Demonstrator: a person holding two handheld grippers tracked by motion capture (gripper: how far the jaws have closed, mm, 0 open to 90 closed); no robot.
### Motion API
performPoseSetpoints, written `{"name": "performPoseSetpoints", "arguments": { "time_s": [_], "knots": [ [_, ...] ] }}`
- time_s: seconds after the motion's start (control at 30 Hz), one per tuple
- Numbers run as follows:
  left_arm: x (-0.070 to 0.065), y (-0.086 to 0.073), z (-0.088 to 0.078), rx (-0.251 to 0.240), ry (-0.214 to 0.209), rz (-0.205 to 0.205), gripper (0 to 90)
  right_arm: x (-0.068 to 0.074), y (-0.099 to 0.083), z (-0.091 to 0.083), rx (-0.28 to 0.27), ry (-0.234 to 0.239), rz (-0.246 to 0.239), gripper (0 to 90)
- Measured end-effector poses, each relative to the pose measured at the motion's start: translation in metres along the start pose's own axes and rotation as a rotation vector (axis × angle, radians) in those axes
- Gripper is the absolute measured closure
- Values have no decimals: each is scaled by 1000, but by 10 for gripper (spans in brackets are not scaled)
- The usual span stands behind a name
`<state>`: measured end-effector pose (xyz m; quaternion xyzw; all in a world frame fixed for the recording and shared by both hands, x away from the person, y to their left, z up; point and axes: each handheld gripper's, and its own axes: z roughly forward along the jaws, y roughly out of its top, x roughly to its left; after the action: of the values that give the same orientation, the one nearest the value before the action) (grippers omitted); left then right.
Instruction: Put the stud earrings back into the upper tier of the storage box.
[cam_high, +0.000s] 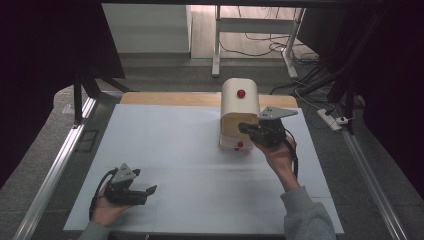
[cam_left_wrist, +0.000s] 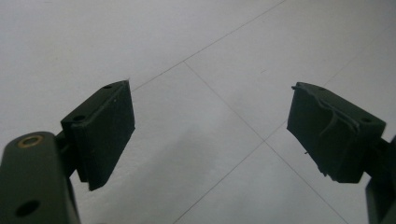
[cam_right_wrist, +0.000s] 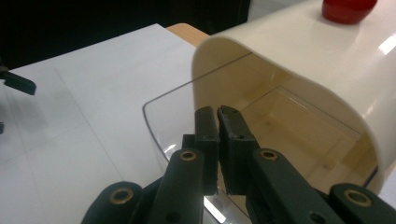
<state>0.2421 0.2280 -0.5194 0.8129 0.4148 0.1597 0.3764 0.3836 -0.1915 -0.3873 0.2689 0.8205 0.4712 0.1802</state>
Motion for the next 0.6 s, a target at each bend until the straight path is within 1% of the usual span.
{"name": "performPoseSetpoints", "arguments": {
  "time_s": [0.03,0.1,0.17,0.2,0.23,0.27,0.3,0.33,0.37,0.4,0.43,0.47,0.53,0.6],
  "knots": [
    [0,0,0,0,1,0,149,-1,-1,1,4,-5,2,832],
    [0,0,0,0,1,-1,149,-1,-1,3,17,-17,2,765],
    [0,0,0,-1,-1,0,148,-1,-1,3,24,-26,-8,725],
    [0,0,0,-1,0,0,148,1,-1,1,12,-38,-12,675],
    [0,0,0,-1,0,-1,148,1,-1,1,12,-38,-12,675],
    [0,0,0,0,-1,0,148,2,-2,0,3,-39,-9,652],
    [0,0,0,1,0,1,148,3,-3,-4,-18,-39,5,599],
    [0,0,0,1,0,2,148,3,-3,-4,-18,-39,5,599],
    [0,0,0,1,0,3,147,3,-3,-5,-24,-38,9,579],
    [-1,0,0,0,-1,4,147,5,-6,-9,-42,-41,9,542],
    [-1,0,0,0,0,4,147,5,-6,-9,-42,-41,9,542],
    [-1,0,0,1,0,4,147,7,-9,-13,-54,-45,7,523],
    [-1,0,0,0,0,3,147,10,-12,-17,-70,-39,9,512],
    [-1,0,0,1,1,4,147,11,-13,-20,-75,-34,10,508]
  ]
}}
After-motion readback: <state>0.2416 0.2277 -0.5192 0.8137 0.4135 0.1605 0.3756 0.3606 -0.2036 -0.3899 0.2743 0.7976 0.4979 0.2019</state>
